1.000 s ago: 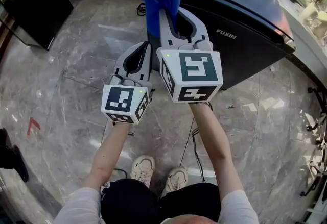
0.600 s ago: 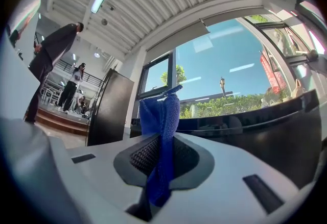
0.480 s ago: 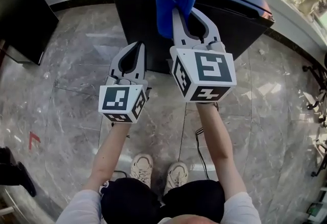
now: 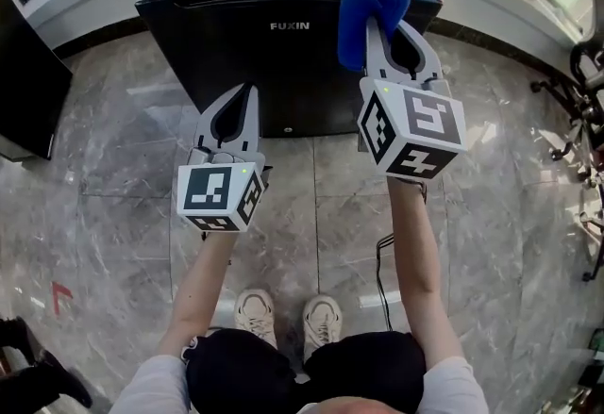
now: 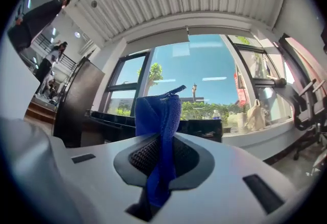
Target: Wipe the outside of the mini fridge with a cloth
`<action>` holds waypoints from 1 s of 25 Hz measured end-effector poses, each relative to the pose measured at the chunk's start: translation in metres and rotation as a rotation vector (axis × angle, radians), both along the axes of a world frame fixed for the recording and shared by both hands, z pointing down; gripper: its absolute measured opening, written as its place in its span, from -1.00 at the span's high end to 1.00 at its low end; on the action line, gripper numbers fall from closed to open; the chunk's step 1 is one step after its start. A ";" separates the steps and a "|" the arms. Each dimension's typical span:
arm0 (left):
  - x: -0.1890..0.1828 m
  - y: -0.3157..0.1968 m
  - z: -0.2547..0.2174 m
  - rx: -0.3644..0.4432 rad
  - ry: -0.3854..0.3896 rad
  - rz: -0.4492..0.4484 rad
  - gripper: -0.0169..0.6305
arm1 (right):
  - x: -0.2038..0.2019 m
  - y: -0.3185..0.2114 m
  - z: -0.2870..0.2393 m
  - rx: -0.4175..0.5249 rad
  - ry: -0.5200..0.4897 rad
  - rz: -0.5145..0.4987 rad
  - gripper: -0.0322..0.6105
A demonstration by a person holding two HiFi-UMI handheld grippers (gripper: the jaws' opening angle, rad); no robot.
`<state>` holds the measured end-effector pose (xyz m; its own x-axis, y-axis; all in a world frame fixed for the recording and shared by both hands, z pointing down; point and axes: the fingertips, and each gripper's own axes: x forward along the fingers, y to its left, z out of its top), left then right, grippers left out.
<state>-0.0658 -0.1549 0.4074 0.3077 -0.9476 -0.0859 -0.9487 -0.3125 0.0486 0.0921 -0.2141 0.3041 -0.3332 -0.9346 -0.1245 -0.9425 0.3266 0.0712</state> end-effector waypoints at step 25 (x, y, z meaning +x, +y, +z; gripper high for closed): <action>-0.038 -0.001 0.012 -0.020 0.008 -0.087 0.93 | 0.060 0.037 -0.017 0.024 -0.213 0.048 0.71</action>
<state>-0.1042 -0.1562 0.4195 0.2238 -0.9722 -0.0684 -0.9717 -0.2281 0.0615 0.1523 -0.1773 0.2874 -0.2522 -0.9447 -0.2095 -0.9515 0.2816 -0.1243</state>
